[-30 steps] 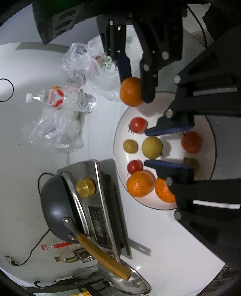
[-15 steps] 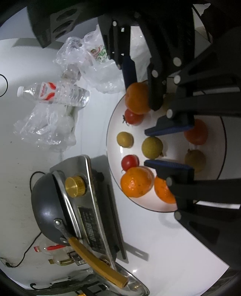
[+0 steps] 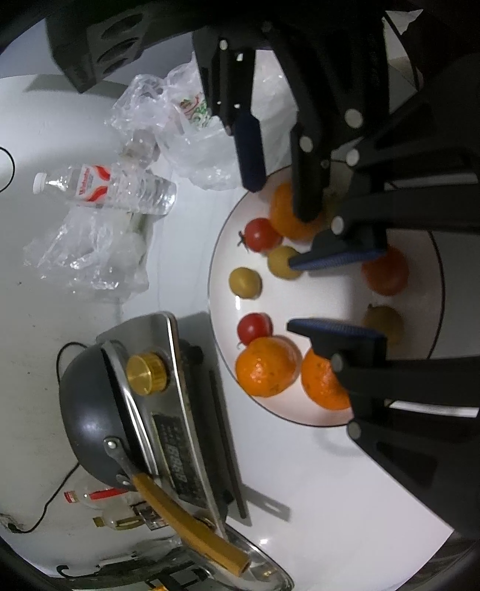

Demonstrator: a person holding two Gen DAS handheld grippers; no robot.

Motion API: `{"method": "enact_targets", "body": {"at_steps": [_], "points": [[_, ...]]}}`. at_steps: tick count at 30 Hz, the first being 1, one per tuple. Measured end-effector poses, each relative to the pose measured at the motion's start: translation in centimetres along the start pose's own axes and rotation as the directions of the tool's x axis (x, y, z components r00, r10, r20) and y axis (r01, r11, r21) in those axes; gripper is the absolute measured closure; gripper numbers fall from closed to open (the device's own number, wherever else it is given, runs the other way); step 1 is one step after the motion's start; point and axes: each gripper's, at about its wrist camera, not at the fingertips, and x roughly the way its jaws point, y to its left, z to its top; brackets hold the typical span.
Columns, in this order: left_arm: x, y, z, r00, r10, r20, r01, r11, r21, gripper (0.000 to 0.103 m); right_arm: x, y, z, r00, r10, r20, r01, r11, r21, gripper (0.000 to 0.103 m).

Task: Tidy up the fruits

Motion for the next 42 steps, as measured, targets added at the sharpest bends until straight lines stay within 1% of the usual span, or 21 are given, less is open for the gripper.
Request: {"method": "enact_targets", "body": {"at_steps": [6, 14, 18, 25, 26, 27, 29, 32, 35, 40, 42], "points": [[-1.2, -0.5, 0.3, 1.000, 0.006, 0.020, -0.006, 1.000, -0.002, 0.075, -1.4, -0.2, -0.3, 1.000, -0.011, 0.026, 0.011, 1.000, 0.008, 0.052], [-3.7, -1.6, 1.0, 0.998, 0.018, 0.059, -0.018, 1.000, -0.011, 0.074, -4.3, -0.7, -0.9, 0.996, -0.038, 0.078, 0.036, 0.999, 0.016, 0.052], [-5.5, -2.3, 1.3, 0.995, 0.024, 0.093, -0.022, 0.999, -0.025, 0.071, -6.2, -0.9, -1.4, 0.993, -0.057, 0.108, 0.056, 0.998, 0.020, 0.052], [-8.2, -4.0, 2.1, 0.989, 0.032, 0.144, -0.028, 0.999, -0.033, 0.069, -10.0, -1.5, -2.4, 0.981, -0.098, 0.167, 0.095, 0.995, 0.027, 0.051], [-8.7, -4.3, 2.2, 0.987, 0.034, 0.155, -0.029, 0.999, -0.035, 0.067, -10.7, -1.6, -2.6, 0.978, -0.105, 0.179, 0.101, 0.994, 0.028, 0.051], [-9.2, -4.6, 2.3, 0.986, 0.035, 0.164, -0.029, 0.999, -0.037, 0.057, -11.2, -1.6, -2.6, 0.976, -0.110, 0.188, 0.106, 0.994, 0.028, 0.051], [-10.1, -4.9, 2.5, 0.982, 0.033, 0.188, -0.025, 0.999, -0.046, 0.048, -12.3, -1.7, -2.8, 0.971, -0.121, 0.207, 0.117, 0.993, 0.030, 0.051], [-11.6, -5.7, 3.0, 0.974, 0.037, 0.221, -0.028, 0.998, -0.048, 0.046, -14.2, -1.8, -3.0, 0.960, -0.137, 0.243, 0.133, 0.991, 0.032, 0.051], [-13.0, -6.5, 3.5, 0.967, 0.041, 0.252, -0.031, 0.999, -0.042, 0.041, -16.1, -2.0, -3.4, 0.949, -0.151, 0.277, 0.147, 0.989, 0.035, 0.050], [-15.4, -7.8, 4.2, 0.953, 0.035, 0.301, -0.023, 0.999, -0.043, 0.038, -19.3, -2.4, -4.1, 0.927, -0.181, 0.330, 0.174, 0.983, 0.052, 0.048], [-16.5, -8.3, 4.5, 0.945, 0.034, 0.327, -0.019, 0.999, -0.048, 0.031, -20.6, -2.6, -4.2, 0.917, -0.192, 0.349, 0.184, 0.981, 0.058, 0.044]]}}
